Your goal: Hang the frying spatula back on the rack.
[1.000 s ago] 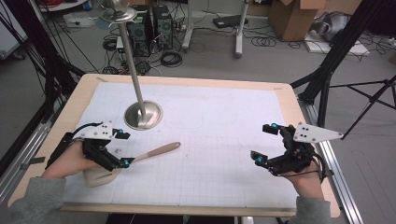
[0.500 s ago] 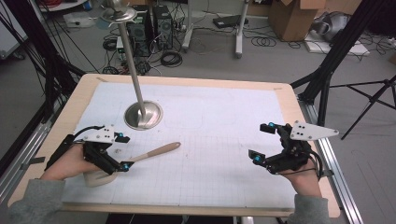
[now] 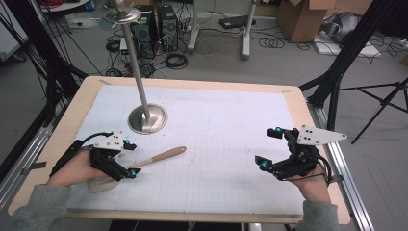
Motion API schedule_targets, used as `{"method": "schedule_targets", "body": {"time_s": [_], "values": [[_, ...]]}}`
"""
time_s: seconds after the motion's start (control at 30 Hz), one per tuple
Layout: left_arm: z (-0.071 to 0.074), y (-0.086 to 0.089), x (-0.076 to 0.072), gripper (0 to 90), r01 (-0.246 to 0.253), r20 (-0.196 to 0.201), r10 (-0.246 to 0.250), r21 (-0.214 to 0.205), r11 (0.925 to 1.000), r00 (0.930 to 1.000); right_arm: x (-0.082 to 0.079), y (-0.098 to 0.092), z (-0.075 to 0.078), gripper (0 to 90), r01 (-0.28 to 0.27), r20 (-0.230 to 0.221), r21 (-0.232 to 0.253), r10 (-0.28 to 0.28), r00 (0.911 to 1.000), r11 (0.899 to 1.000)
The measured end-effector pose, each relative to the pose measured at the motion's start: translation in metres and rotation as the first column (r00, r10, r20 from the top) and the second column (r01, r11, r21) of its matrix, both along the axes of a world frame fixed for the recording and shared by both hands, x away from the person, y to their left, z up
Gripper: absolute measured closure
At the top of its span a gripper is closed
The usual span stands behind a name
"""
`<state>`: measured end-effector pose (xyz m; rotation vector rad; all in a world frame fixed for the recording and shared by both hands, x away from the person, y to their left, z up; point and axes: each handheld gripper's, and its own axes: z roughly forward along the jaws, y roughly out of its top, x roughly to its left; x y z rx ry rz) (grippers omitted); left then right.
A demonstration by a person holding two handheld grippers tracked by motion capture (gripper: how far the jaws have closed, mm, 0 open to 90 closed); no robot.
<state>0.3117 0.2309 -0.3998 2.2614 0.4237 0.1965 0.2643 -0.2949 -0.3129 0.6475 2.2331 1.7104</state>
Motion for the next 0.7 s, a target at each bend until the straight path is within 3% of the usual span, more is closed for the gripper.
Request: {"method": "schedule_targets", "body": {"time_s": [0.4,0.7], "values": [[-0.0042,-0.0019,0.0025,20.2,-0.012,-0.007,0.012,0.045,0.9989,0.9999,-0.0014,0.0003,-0.0007,1.8,-0.003,-0.004,-0.009,0.003,1.0000,1.000],[-0.0060,-0.0046,0.0027,28.9,-0.003,-0.038,0.006,0.095,0.9954,0.9993,-0.0036,-0.0019,-0.0006,1.8,0.003,-0.006,-0.007,-0.003,1.0000,1.000]]}}
